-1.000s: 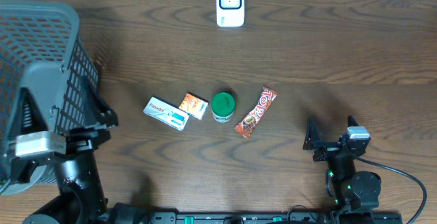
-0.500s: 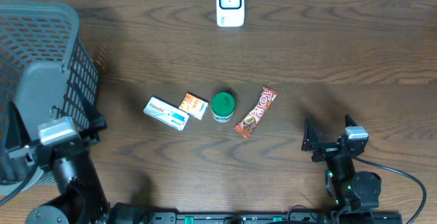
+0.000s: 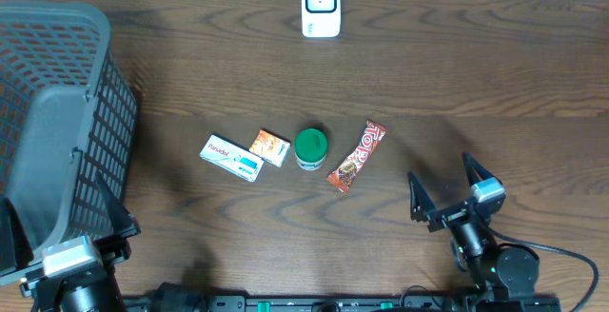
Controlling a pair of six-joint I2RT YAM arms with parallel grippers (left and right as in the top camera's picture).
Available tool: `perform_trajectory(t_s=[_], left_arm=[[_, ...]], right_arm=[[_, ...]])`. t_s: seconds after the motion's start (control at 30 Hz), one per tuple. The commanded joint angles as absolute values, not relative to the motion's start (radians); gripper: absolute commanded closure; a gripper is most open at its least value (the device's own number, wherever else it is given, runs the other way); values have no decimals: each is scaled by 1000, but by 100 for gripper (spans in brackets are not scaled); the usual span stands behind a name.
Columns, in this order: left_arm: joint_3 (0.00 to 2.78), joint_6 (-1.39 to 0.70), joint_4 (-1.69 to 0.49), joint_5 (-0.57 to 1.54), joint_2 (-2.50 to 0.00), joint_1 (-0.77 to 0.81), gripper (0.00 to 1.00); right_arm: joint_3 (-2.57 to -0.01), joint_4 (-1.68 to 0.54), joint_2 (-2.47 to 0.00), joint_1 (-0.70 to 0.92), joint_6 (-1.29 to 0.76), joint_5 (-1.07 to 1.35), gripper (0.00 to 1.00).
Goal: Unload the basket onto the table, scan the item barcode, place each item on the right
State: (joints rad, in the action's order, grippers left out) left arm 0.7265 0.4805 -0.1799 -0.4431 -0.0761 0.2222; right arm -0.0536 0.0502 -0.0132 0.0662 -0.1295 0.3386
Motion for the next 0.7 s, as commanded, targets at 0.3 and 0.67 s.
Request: perform_trajectory(t_s=[0.3,0.67], left_arm=[[719,496,-186,-437,-19,192,8],[691,497,-186,-437,-2,191,8]], right_arm=[[-337,-244,-135,76,-52,421,1],[-678,-508,-546,80,-47,412,1]])
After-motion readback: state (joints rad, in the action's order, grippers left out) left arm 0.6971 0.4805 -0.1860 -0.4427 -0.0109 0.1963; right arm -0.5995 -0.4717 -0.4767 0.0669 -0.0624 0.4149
